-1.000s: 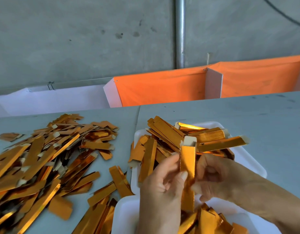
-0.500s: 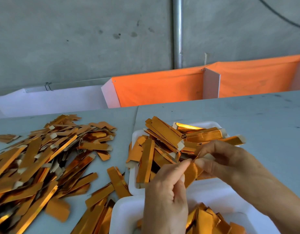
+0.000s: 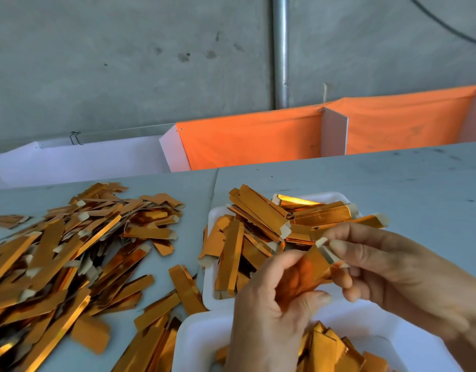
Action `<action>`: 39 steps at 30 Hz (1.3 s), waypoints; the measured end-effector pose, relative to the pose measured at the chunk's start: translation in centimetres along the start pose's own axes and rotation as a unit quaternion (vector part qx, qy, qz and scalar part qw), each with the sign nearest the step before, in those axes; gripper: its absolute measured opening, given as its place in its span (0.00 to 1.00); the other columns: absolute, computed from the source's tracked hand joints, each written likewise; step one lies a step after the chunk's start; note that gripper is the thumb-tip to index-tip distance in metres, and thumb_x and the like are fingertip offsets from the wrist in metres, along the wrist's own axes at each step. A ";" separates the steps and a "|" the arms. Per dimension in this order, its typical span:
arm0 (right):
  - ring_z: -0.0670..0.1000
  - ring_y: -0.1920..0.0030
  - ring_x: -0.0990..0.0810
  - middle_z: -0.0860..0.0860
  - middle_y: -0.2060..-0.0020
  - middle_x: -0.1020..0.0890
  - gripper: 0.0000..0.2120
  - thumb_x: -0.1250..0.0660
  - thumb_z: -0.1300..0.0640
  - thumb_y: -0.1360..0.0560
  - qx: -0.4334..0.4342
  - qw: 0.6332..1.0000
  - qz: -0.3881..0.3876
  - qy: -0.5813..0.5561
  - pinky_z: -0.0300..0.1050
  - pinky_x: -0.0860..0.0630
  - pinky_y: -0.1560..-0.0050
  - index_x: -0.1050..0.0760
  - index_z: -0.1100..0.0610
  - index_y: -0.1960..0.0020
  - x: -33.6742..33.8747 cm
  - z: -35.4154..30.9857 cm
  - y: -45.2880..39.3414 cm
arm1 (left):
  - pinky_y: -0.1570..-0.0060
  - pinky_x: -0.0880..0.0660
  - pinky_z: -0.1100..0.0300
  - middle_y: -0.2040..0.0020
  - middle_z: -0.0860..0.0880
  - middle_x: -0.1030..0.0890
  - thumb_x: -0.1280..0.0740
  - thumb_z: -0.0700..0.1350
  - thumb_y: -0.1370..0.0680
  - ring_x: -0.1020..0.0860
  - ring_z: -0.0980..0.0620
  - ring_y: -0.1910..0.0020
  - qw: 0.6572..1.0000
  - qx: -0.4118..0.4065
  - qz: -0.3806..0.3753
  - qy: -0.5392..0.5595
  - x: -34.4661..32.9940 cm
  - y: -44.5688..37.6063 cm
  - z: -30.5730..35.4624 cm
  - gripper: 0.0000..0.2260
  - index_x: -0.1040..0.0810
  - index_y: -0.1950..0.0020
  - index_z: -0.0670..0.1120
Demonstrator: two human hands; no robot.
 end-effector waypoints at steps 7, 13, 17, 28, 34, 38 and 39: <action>0.49 0.71 0.24 0.55 0.67 0.22 0.25 0.16 0.48 0.47 0.043 0.998 0.014 0.048 0.39 0.24 0.72 0.19 0.59 0.56 0.3 -0.1 -0.2 | 0.55 0.27 0.75 0.52 0.62 0.17 0.26 0.48 0.30 0.20 0.63 0.50 0.999 0.013 -0.013 0.033 0.0 0.2 -0.2 0.19 0.24 0.45 0.67; 0.51 0.69 0.22 0.55 0.64 0.21 0.23 0.19 0.47 0.42 0.070 0.993 -0.008 0.091 0.39 0.23 0.68 0.21 0.59 0.55 0.2 -0.4 -0.1 | 0.53 0.28 0.76 0.52 0.65 0.18 0.28 0.48 0.29 0.21 0.66 0.49 0.999 0.029 -0.021 0.032 0.2 0.3 -0.2 0.19 0.24 0.47 0.71; 0.52 0.64 0.19 0.55 0.62 0.19 0.27 0.20 0.42 0.42 0.086 0.986 -0.040 0.138 0.40 0.22 0.64 0.20 0.57 0.50 0.1 -0.9 0.3 | 0.50 0.28 0.75 0.51 0.66 0.18 0.30 0.53 0.32 0.22 0.67 0.47 0.999 0.021 -0.015 0.036 0.4 0.2 0.1 0.17 0.24 0.47 0.72; 0.53 0.67 0.19 0.53 0.66 0.20 0.09 0.26 0.53 0.35 0.113 0.973 -0.008 0.202 0.40 0.23 0.64 0.22 0.56 0.58 -0.4 -1.1 0.4 | 0.55 0.30 0.79 0.52 0.71 0.21 0.25 0.46 0.30 0.24 0.71 0.48 0.998 -0.012 0.013 -0.057 0.8 0.3 0.0 0.24 0.26 0.46 0.73; 0.46 0.73 0.28 0.49 0.73 0.26 0.11 0.31 0.65 0.26 0.118 0.946 0.025 0.300 0.35 0.29 0.70 0.23 0.53 0.64 -0.7 -0.7 0.0 | 0.47 0.30 0.77 0.44 0.78 0.30 0.32 0.56 0.32 0.29 0.73 0.43 0.988 -0.048 0.016 -0.144 0.5 0.3 0.5 0.26 0.40 0.40 0.76; 0.46 0.74 0.30 0.48 0.73 0.27 0.05 0.31 0.58 0.27 0.108 0.955 0.024 0.277 0.33 0.31 0.71 0.22 0.54 0.63 -0.7 -0.7 0.1 | 0.48 0.28 0.74 0.46 0.76 0.29 0.32 0.56 0.30 0.28 0.70 0.44 0.987 -0.038 0.009 -0.157 0.5 0.4 0.4 0.23 0.36 0.40 0.74; 0.48 0.73 0.30 0.49 0.71 0.26 0.05 0.31 0.54 0.29 0.098 0.966 0.011 0.241 0.34 0.31 0.71 0.21 0.56 0.60 -0.7 -0.7 0.2 | 0.49 0.29 0.75 0.47 0.75 0.26 0.29 0.53 0.28 0.27 0.70 0.45 0.989 -0.030 0.004 -0.147 0.6 0.4 0.3 0.21 0.33 0.41 0.72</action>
Point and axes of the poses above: each hand's wrist, its own y-axis away from the middle knuckle, its own x-axis out of the back of the hand, z = x × y, the point moved 4 cm from there along -y, towards the middle knuckle
